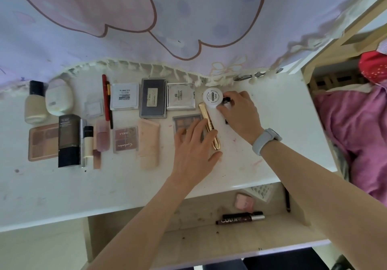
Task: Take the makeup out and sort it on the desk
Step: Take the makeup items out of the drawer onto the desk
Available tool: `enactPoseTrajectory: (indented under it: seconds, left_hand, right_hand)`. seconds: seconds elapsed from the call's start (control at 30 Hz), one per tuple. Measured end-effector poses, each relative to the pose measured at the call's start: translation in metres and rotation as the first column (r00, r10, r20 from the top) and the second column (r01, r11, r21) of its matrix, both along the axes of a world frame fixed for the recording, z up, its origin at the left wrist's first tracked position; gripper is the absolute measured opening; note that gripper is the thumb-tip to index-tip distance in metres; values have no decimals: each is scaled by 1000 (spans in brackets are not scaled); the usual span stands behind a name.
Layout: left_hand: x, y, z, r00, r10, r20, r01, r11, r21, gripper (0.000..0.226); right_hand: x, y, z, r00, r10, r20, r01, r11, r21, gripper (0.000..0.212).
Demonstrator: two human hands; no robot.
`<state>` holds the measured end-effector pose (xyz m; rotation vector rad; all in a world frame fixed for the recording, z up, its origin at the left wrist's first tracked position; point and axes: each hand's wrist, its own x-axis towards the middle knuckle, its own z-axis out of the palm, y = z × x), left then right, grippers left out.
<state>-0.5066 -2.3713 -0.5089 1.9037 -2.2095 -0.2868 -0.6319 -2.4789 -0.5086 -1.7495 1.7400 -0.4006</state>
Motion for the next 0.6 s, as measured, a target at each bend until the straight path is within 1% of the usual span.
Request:
enactPoseTrajectory:
  seconds: [0.13,0.2,0.27,0.33,0.43,0.6]
  left_hand:
    - [1,0,-4,1000,-5,-23,5,1000,-5,39]
    - [1,0,-4,999,8,-41,-8,1000,-5,37]
    - [0,1,-5,998,16,-55,-17,1000,-14,37]
    - [1,1,-6,997,30,-71,-32,999,-26,38]
    - [4,1,-7,995,59,-84,-61,998,-27,43]
    - [9,3,-10,990,84,-117,-86,996,-12,48]
  right_hand:
    - [7,-4,-2,998,-44,54,43,999,7,39]
    - [5,-3,-2,989,-86,117,85,996,15,42]
    - [1,0,0,975,-108,192,105,994,27,39]
    - [-4,3,1,977,-74,201,70,997,28,33]
    - [-11,10,2,984,-5,176,-2,999,35,32]
    - [-4,29,-4,972,-16,236,0,998,65,25]
